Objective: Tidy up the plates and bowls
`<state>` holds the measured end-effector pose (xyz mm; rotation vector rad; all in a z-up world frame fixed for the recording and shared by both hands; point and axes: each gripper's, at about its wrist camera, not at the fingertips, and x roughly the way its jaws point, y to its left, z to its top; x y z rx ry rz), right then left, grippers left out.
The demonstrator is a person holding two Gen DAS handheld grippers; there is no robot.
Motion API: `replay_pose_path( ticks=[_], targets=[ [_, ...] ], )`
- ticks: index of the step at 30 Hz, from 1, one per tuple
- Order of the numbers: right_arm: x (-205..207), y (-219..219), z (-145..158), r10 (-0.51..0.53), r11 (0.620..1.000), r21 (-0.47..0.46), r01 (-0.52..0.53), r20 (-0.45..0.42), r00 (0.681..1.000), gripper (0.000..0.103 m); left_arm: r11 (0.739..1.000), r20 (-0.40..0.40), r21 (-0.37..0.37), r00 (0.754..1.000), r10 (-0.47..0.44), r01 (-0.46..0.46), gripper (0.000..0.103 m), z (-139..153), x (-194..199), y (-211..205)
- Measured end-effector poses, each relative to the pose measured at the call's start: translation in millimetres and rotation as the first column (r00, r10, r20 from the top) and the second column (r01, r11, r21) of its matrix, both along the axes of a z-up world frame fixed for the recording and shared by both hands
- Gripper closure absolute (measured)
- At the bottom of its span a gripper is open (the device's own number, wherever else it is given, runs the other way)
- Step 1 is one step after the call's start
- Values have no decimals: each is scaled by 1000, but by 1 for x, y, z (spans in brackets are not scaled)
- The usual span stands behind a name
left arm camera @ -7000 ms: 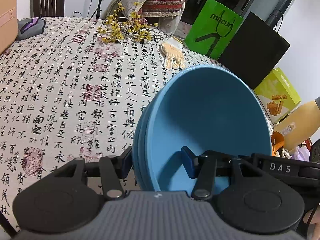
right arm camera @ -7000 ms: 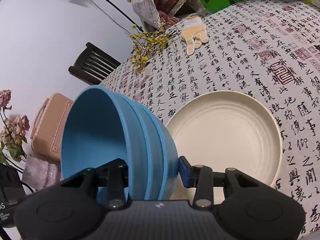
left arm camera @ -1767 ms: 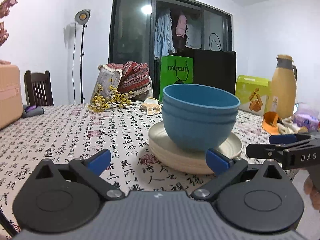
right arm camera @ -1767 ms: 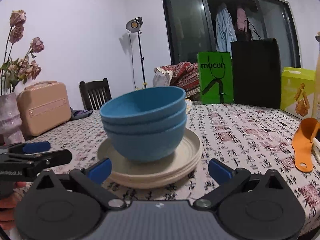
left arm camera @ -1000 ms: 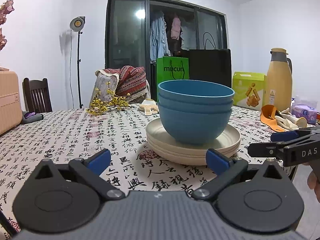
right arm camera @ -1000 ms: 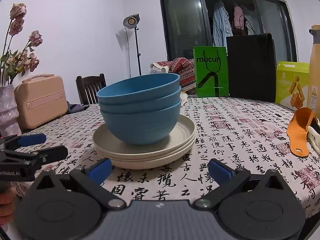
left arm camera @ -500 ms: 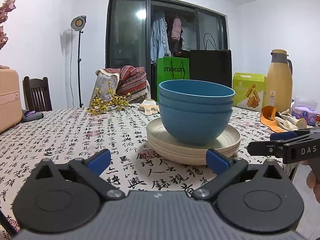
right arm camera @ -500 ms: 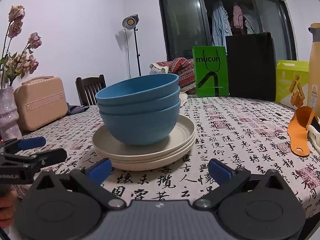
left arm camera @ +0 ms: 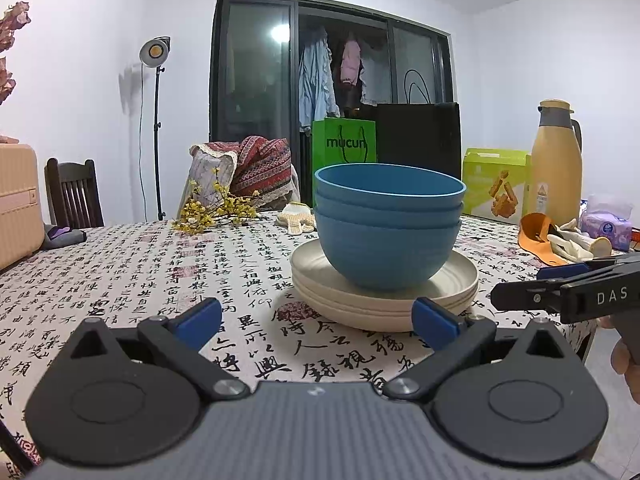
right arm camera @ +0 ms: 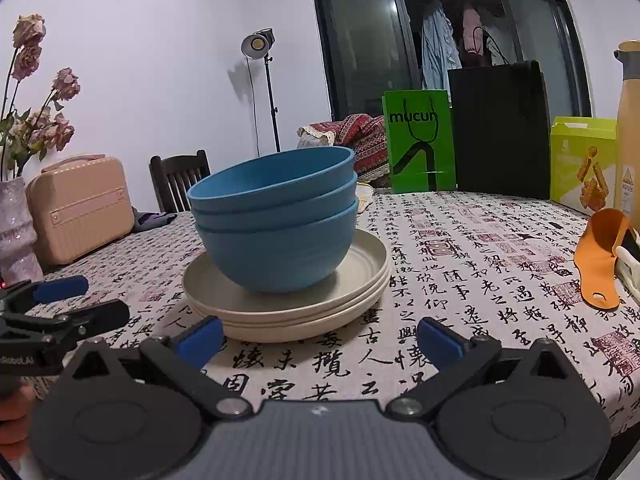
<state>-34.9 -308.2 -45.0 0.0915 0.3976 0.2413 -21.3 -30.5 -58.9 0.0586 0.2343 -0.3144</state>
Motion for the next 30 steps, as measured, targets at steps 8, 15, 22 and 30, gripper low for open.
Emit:
replay_pose_path(
  ticks=[8,15,22,30],
  targets=[
    [0,1,0,1,1000,2,-1,-1,1000,0,1000,7,0,1000,1,-1,0,0,-1,0],
    [0,2,-1,3,1000,3,-3,-2,1000,0,1000,2,1,1000,3,-3,0,0,0,0],
    [0,2,-1,2,1000,3,-2,-1,1000,0,1000,0,-5,1000,4,-4,0,0,0,1],
    [1,2,-1,2,1000,2,-2,-1,1000,0,1000,-1,-12,1000,1,-1,0,1,0,2]
  ],
)
